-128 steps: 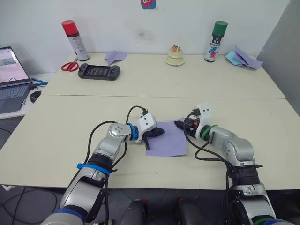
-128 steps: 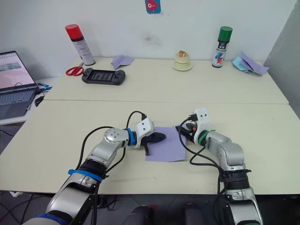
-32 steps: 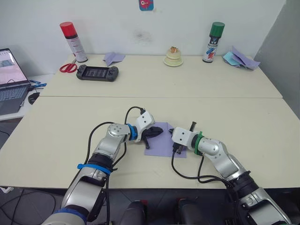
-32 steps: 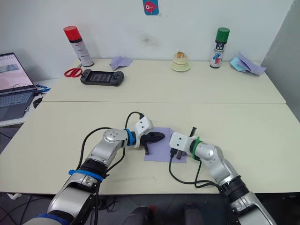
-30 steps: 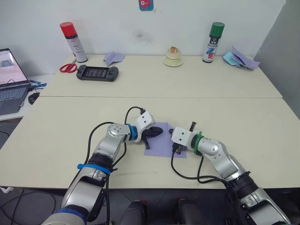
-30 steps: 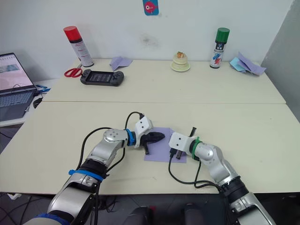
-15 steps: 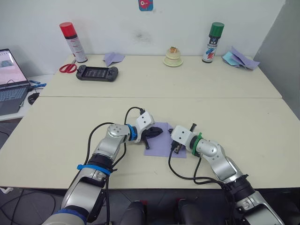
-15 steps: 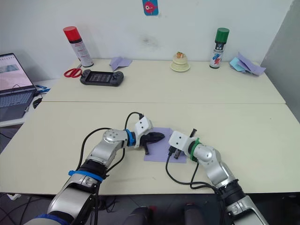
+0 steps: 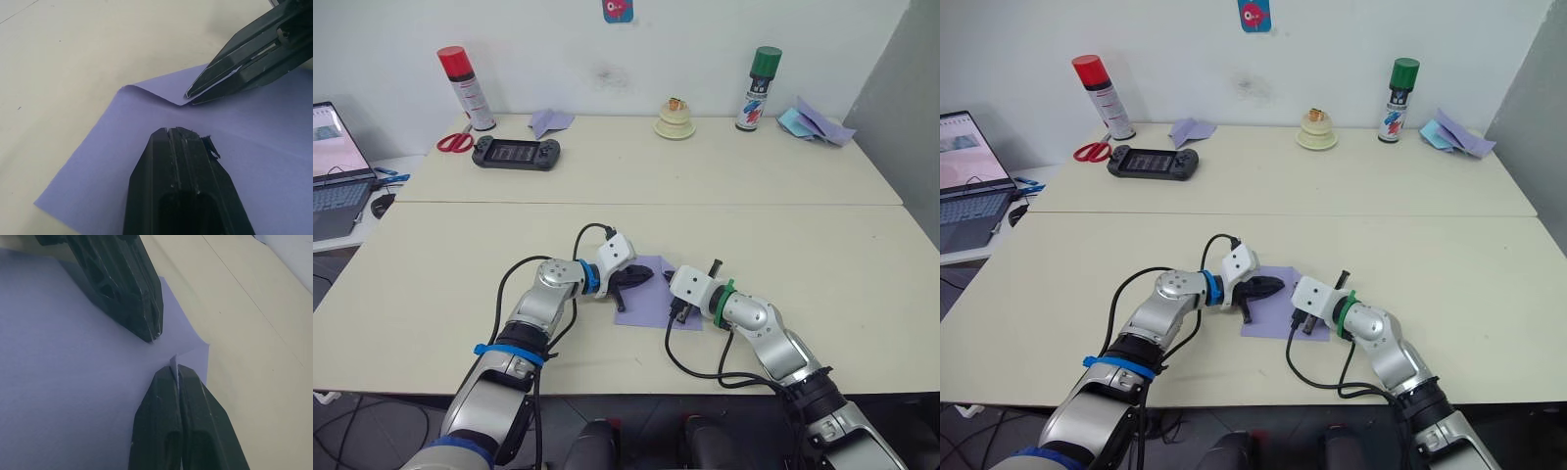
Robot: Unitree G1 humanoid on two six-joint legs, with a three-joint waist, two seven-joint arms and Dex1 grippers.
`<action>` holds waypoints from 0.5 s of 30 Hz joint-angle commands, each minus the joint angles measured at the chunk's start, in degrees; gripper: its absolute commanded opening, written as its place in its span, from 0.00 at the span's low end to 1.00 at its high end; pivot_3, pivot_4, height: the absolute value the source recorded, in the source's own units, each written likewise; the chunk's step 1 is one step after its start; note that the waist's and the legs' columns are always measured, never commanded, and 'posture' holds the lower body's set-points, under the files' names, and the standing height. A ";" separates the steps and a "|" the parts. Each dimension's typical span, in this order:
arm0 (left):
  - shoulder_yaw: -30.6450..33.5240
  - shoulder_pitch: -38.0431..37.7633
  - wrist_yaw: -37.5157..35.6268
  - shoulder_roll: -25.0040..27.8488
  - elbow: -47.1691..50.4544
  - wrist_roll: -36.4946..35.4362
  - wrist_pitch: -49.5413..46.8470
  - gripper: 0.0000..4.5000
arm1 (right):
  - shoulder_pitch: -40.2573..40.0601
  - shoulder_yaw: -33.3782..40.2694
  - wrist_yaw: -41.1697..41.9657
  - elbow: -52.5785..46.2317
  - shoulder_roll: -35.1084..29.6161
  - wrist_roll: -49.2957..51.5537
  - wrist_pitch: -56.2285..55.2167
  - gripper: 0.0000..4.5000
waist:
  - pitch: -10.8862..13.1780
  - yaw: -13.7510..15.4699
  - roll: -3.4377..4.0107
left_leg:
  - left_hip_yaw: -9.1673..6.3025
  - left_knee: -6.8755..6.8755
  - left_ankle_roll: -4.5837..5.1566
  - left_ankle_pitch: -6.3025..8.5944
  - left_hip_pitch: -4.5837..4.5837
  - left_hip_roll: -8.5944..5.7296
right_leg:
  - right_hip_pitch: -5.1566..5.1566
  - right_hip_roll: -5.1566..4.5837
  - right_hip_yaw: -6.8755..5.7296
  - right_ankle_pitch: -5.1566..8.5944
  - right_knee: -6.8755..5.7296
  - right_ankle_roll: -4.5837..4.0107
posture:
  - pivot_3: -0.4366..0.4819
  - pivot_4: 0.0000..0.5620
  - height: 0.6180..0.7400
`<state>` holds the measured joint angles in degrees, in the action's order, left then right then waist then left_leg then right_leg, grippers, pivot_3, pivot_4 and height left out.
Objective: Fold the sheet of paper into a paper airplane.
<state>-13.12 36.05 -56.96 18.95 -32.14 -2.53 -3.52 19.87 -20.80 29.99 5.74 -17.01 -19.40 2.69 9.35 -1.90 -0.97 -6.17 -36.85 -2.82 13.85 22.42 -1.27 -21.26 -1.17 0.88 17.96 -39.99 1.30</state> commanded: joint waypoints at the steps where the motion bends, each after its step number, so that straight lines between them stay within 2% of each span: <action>1: -1.30 -1.22 -0.12 0.02 -0.70 1.39 -1.06 0.00 | -1.10 -3.28 0.83 0.41 0.17 -1.57 -0.16 0.01 | 0.00 0.00 0.00 | 0.00 0.00 0.00 0.00 0.00 0.00 | 0.00 0.00 0.00 0.00 0.00 0.00 | 0.48 0.27 0.85; 15: 3.12 3.41 -0.78 1.11 3.02 -2.69 -4.60 0.00 | -1.56 -4.53 0.52 2.73 0.60 -4.83 0.21 0.01 | -0.01 -0.33 -0.01 | 0.01 0.02 0.00 0.00 -0.02 0.03 | -0.01 0.04 0.00 0.00 0.00 0.01 | 0.48 0.27 0.85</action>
<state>-11.40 37.52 -57.23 19.49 -31.53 -4.17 -8.32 19.79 -21.61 29.13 6.00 -16.83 -23.49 1.79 9.34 -2.23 -0.98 -6.16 -36.82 -2.82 13.85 22.40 -1.24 -21.28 -1.13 0.88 17.96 -39.99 1.30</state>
